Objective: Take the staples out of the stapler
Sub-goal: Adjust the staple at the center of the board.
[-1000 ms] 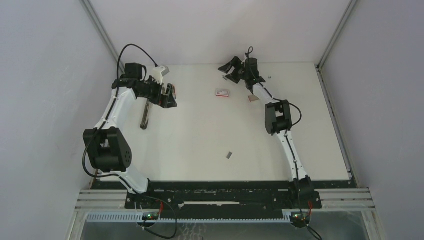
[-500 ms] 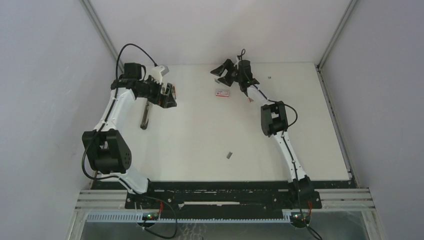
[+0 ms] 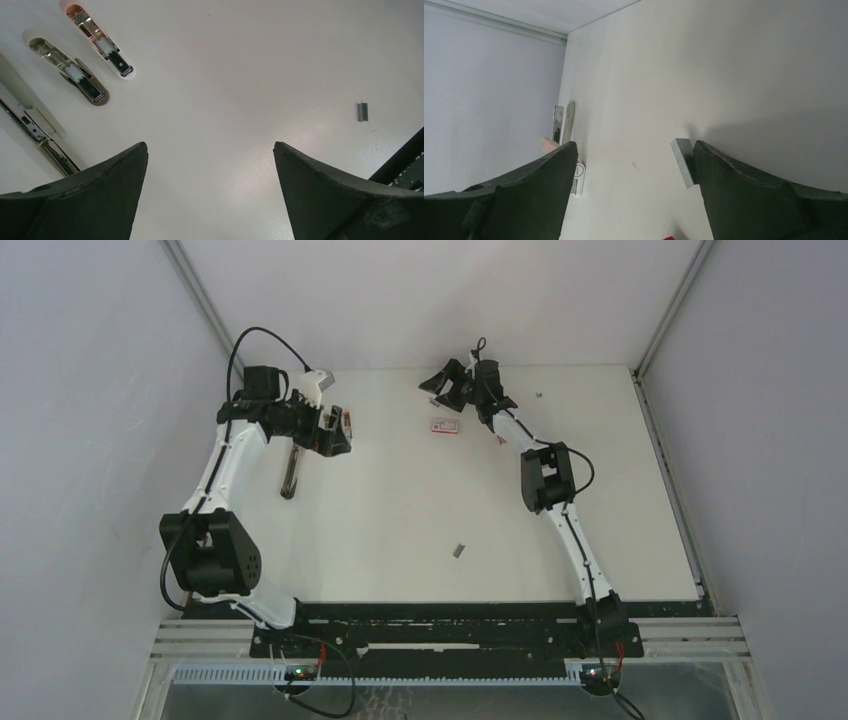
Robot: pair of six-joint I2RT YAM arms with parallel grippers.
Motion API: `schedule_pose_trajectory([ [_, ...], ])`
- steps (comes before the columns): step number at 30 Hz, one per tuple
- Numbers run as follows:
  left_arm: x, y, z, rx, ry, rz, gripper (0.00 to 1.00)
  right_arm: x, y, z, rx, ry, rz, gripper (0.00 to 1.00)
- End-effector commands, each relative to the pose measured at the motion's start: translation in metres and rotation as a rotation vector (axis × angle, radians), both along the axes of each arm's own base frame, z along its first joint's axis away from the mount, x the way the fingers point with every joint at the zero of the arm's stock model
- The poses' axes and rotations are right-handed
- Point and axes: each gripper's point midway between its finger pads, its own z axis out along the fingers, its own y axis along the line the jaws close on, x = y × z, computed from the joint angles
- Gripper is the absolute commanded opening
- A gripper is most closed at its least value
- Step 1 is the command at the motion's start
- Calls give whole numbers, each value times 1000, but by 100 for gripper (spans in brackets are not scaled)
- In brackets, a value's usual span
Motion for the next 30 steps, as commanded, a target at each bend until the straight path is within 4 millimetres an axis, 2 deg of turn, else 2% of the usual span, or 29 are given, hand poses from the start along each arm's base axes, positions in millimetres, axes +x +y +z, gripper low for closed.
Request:
schedule_pose_trajectory([
  [1,0,9,14,41,-40,71,100,-3,6,30,-81,-43,-8,89],
  [2,1,11,14,49,-43,81,100,-3,4,29,-97,-36,-17,98],
  [3,1,12,14,55,-45,90,100,-3,2,27,-113,-27,-26,100],
  [7,2,15,18,65,-53,107,100,-6,-8,24,-171,9,-53,100],
  [13,4,18,23,76,-63,130,100,-17,-10,18,-242,15,-22,100],
  [18,1,20,22,85,-63,132,100,-23,-2,15,-222,12,18,100],
  [30,-8,26,18,90,-56,147,100,-26,31,31,-184,-76,55,100],
])
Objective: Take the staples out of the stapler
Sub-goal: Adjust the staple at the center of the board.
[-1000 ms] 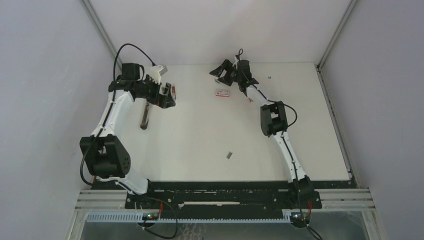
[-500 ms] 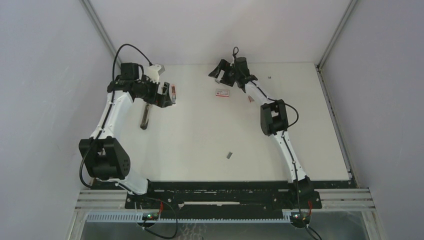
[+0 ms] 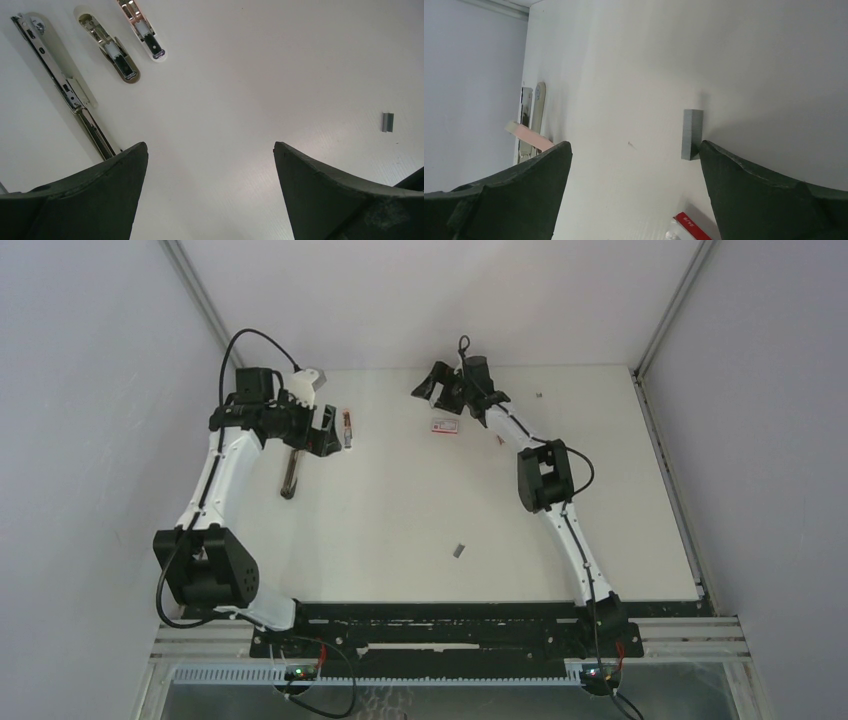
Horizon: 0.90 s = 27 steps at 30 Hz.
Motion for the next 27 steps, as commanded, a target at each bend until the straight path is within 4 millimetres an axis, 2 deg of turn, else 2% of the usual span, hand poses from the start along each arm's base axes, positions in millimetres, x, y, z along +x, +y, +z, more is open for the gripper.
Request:
schedule_pose_trajectory([
  [1,-6,2,7,-5,-26,10,100,-6,25,30,25,-71,49,100],
  [7,-3,1,8,-11,-25,15,100,-10,32,27,30,-52,43,100],
  [10,7,9,8,29,-28,61,100,-10,32,35,3,-93,67,100],
  [12,17,14,5,83,-27,100,100,-8,29,48,-34,-147,85,100],
  [15,38,11,18,143,-61,109,100,-11,25,80,-17,-196,131,100],
  [20,86,-18,46,140,-121,76,100,-25,13,137,20,-286,242,100],
  [23,117,-48,60,104,-138,14,100,-34,-7,159,-2,-326,296,100],
  [27,160,-86,70,58,-222,-50,100,-45,-43,173,-59,-342,338,100],
])
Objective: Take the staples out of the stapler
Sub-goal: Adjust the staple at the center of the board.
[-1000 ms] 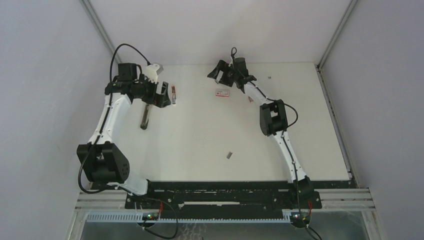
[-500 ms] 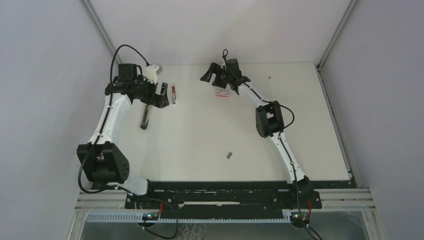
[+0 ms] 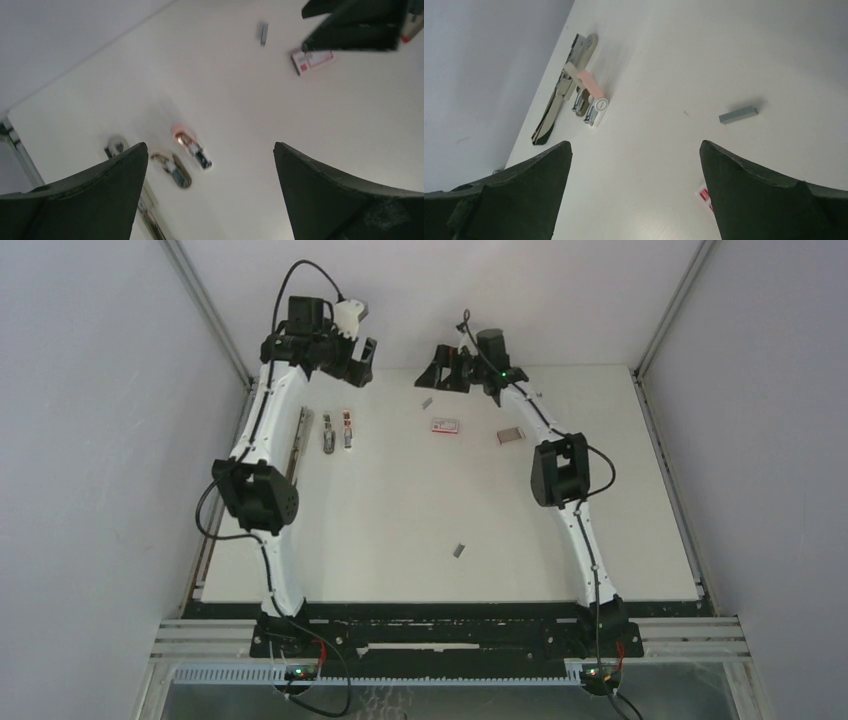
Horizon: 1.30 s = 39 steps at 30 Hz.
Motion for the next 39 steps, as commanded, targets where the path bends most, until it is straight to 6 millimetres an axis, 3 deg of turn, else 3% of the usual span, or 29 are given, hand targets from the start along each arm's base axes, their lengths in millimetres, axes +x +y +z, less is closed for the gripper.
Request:
schedule_pose_trajectory([
  [1,34,-46,23,-74,-97,-76,100,-15,-49,99,-28,-210,84,100],
  [4,61,-72,23,-129,-199,-123,100,-25,-79,105,-78,-216,86,100],
  [8,85,-98,13,-251,-266,-153,100,-30,-113,94,-136,-181,39,100],
  [13,117,-126,-2,-477,-252,-123,100,-25,-133,73,-216,-124,-41,100],
  [20,147,-154,-33,-750,-202,-56,92,-27,-132,62,-194,-52,-59,100],
  [26,164,-160,-77,-871,-116,79,90,-40,-129,57,-132,42,-44,100],
  [33,162,-172,-117,-1036,73,194,79,-54,-122,69,-36,109,-13,100],
  [39,160,-178,-129,-1093,131,214,77,-64,-125,77,8,138,-4,100],
])
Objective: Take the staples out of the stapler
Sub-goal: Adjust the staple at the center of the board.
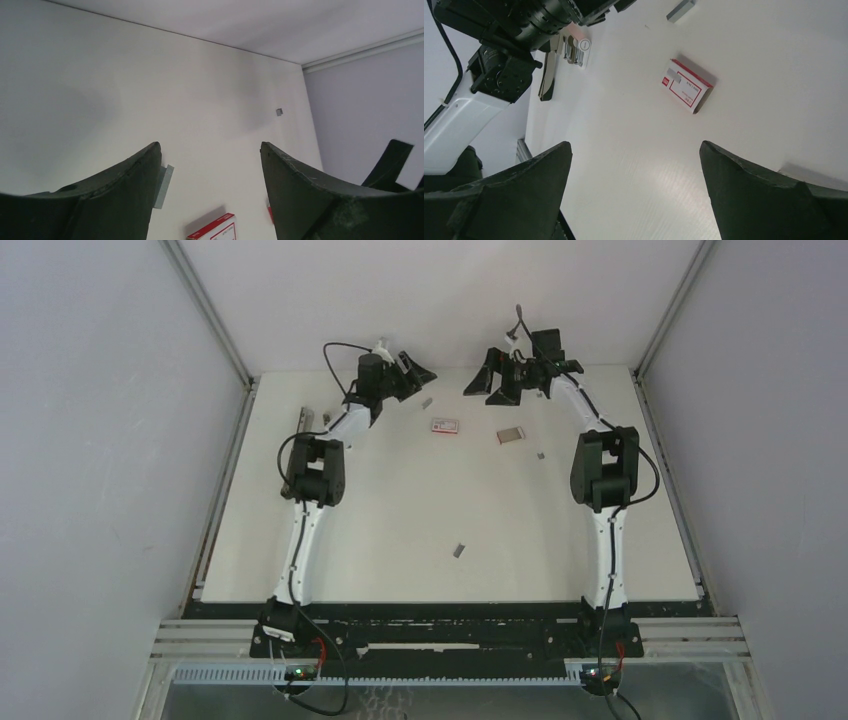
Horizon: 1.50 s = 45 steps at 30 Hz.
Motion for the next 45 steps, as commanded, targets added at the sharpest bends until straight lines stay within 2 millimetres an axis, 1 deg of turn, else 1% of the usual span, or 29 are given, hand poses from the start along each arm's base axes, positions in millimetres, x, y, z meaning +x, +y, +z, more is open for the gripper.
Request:
schedule_pose_trajectory([
  [1,6,-13,39,-115,-48,2,77,-9,0,51,84,-53,8,100],
  [5,6,-13,34,-133,-20,4,75,-14,-2,61,97,-62,11,100],
  [8,0,-15,19,-157,54,9,73,-17,-3,69,98,-73,10,100],
  [12,-11,-27,-2,-177,139,-8,72,-23,-4,74,97,-81,13,100],
  [13,-12,-28,-4,-185,150,-8,72,-24,-3,76,99,-83,14,100],
  [15,-12,-30,-4,-193,156,-5,73,-27,-3,77,107,-78,15,100],
  [17,-10,-29,-4,-187,149,5,76,-30,-3,79,117,-75,19,100],
  [22,-7,-26,-11,-187,158,32,79,-34,-1,84,130,-73,22,100],
  [29,-7,-28,-11,-214,167,26,79,-36,2,87,137,-77,34,100],
  [33,-9,-30,-9,-219,157,11,78,-35,3,83,139,-70,36,100],
  [39,-15,-34,-18,-196,199,4,75,-35,1,85,139,-68,30,100],
  [45,-28,-41,-24,-168,240,-23,73,-39,-2,86,135,-69,22,100],
])
